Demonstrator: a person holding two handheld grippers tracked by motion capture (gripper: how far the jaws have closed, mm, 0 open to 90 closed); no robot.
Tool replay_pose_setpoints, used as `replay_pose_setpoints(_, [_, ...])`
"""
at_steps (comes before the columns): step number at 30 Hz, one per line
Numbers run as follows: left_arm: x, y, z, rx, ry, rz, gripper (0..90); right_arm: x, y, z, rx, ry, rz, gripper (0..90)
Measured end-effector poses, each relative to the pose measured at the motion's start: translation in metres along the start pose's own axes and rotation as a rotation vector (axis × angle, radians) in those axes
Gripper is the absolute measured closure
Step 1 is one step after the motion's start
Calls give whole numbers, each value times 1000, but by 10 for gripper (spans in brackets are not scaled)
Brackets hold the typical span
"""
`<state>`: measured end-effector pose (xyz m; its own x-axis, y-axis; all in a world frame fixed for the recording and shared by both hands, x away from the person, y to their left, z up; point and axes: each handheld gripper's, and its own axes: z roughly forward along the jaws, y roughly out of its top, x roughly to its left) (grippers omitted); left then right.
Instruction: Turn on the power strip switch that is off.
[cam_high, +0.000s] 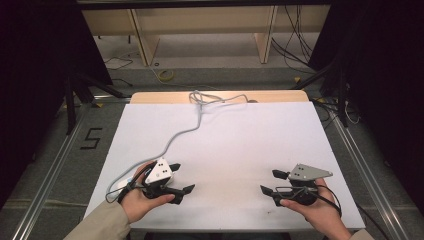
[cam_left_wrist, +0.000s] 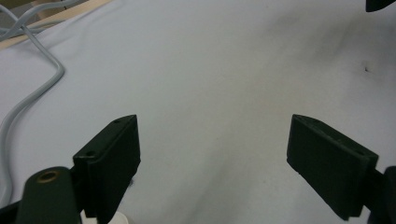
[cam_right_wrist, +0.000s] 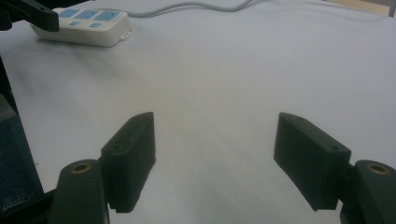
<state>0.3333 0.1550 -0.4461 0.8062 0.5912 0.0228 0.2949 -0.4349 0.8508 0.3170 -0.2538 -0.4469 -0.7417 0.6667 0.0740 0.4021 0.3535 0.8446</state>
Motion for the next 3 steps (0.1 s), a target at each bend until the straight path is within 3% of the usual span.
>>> replay_pose_setpoints(3, [-1,-1,1,8,-1,0,170,-1,0,0,-1,-3,0,298])
